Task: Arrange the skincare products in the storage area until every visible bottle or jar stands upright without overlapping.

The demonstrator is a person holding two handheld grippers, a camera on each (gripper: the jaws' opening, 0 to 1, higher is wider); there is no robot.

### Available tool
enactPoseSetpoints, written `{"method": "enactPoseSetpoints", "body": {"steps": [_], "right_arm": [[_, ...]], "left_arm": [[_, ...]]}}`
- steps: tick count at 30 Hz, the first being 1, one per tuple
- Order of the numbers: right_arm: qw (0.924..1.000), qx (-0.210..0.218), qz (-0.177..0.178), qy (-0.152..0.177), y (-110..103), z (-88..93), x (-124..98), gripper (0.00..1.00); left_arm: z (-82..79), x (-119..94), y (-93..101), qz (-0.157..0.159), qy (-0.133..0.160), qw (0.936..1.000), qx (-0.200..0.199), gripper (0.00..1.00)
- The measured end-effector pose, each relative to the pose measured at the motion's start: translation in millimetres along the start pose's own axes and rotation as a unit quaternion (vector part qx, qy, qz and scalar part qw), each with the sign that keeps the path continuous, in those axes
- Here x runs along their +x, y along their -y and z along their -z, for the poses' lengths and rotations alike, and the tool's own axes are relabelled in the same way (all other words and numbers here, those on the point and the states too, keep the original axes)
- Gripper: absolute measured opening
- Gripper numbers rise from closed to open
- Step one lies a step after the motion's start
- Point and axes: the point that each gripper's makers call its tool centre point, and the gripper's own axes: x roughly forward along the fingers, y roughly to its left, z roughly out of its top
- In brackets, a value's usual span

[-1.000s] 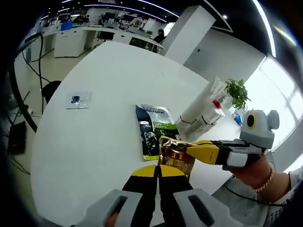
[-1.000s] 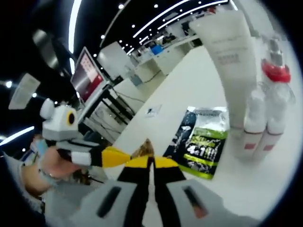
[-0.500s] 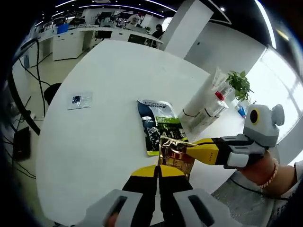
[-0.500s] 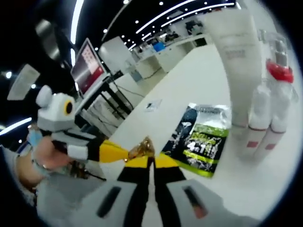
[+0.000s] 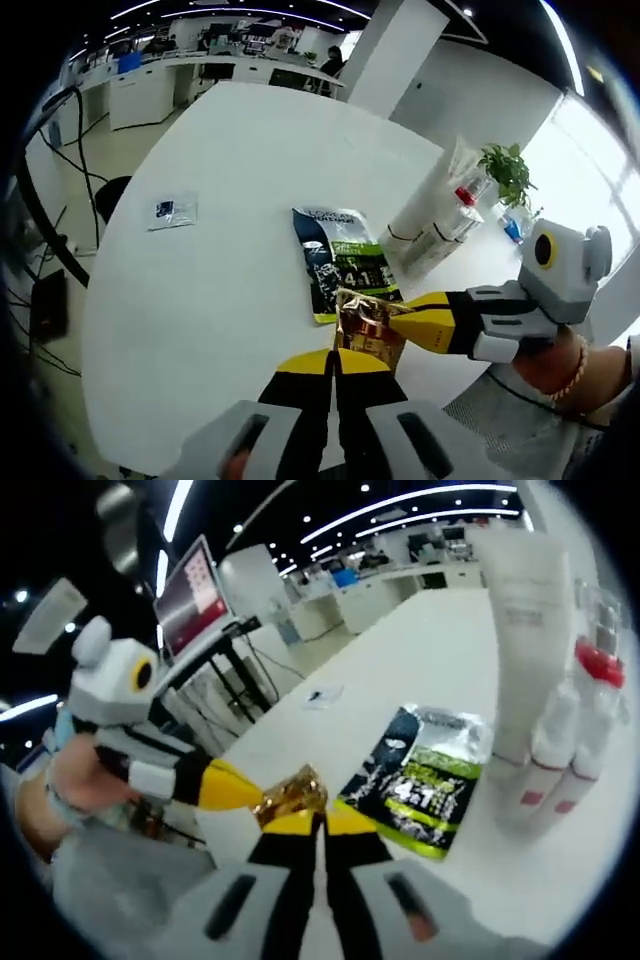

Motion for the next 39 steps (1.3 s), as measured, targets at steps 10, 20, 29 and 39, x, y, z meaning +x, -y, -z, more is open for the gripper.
{"method": "enactPoseSetpoints", "body": {"steps": [10, 20, 29, 39], "right_arm": [[0.9993, -0.034, -0.004, 0.011, -8, -22.0, 7, 0.01], [0.9975, -0.061, -0.012, 0.034, -15, -47.7, 15, 0.01], [0.9948, -0.08, -0.035, 0.053, -27, -70.5, 28, 0.01], [0.9919, -0.126, -0.012, -0.006, -15, -33.4, 59, 0.01]], "left_arm": [[-13.4, -10, -7.3, -0.009, 0.043, 0.9988, -0.02, 0.01], [-30.9, -28, -11.5, 0.017, 0.075, 0.9958, -0.049, 0.01], [-30.0, -24, -24.5, 0.022, 0.058, 0.9978, -0.025, 0.01], [-10.1, 4, -50.9, 0.001, 0.011, 0.9998, -0.016, 0.01]]}}
